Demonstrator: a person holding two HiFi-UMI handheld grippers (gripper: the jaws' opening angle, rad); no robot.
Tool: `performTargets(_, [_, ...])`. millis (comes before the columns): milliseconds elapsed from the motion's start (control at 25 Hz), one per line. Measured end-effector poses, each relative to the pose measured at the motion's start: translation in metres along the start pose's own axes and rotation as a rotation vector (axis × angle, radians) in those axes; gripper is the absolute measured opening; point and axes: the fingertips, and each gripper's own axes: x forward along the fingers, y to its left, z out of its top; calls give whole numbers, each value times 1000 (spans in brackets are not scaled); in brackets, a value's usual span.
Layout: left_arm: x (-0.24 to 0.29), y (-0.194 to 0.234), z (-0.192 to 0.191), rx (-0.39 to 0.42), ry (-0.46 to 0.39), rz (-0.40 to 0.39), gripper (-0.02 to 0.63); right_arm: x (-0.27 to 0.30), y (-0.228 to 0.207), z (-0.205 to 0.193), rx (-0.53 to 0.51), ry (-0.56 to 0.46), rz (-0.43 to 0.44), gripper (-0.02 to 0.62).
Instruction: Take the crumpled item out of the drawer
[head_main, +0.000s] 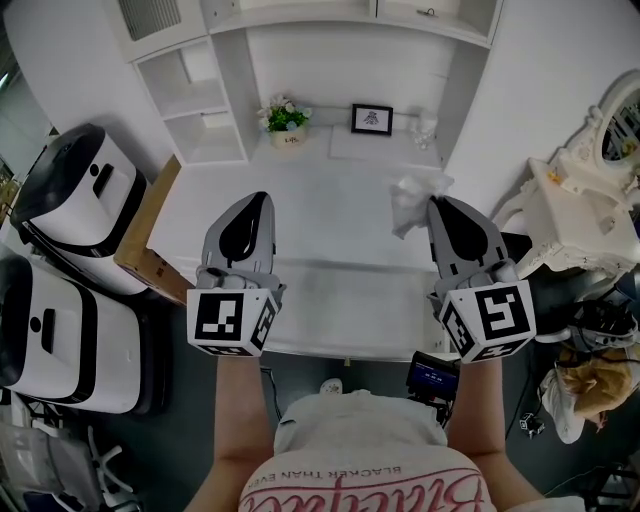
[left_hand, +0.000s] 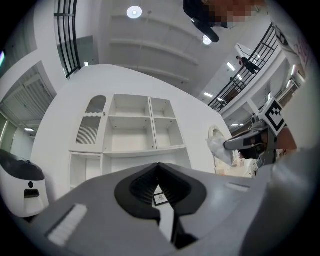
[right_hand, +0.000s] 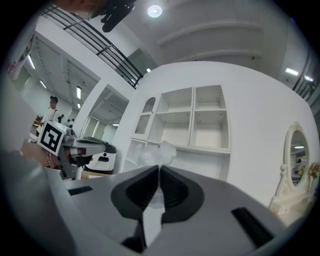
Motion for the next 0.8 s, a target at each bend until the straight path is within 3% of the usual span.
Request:
performTargets(200, [-3,1,4,-8,-15,11,9,-15,-17,10,-8,-27,-46,18])
performTargets(800, [-2,-6,16,15,-34,-4,9,-26,-22,17,-10,-47,-71,18])
